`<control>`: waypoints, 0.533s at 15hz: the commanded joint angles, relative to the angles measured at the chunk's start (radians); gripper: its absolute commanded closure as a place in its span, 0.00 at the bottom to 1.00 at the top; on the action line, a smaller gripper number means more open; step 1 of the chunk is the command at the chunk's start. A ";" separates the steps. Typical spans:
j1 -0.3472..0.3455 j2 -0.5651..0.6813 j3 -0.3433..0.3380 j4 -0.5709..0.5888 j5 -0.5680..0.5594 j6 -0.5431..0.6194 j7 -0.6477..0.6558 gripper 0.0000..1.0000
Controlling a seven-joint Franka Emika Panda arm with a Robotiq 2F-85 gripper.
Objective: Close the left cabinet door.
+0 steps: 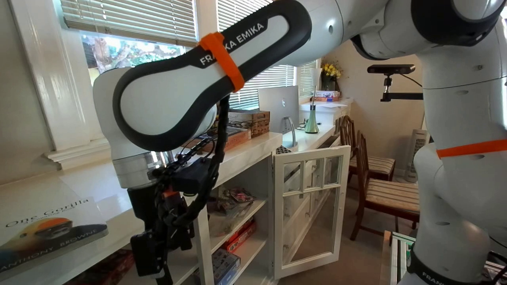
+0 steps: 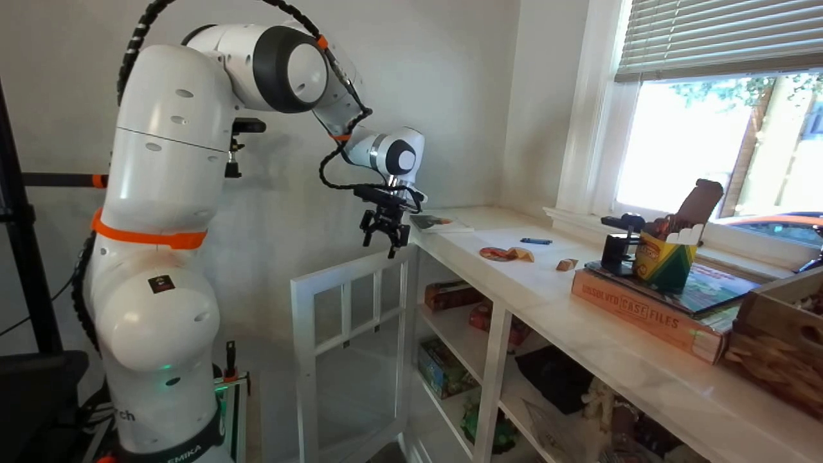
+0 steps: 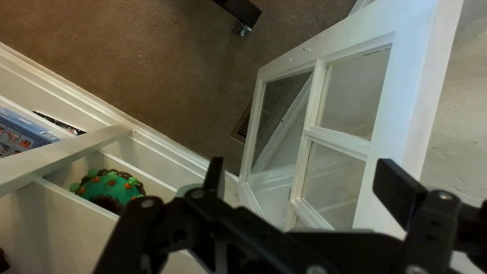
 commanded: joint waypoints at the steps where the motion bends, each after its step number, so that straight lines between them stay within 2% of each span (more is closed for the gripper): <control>1: 0.000 0.002 0.000 0.005 -0.001 -0.003 0.001 0.00; 8: 0.007 0.022 0.001 0.012 0.029 0.038 0.089 0.00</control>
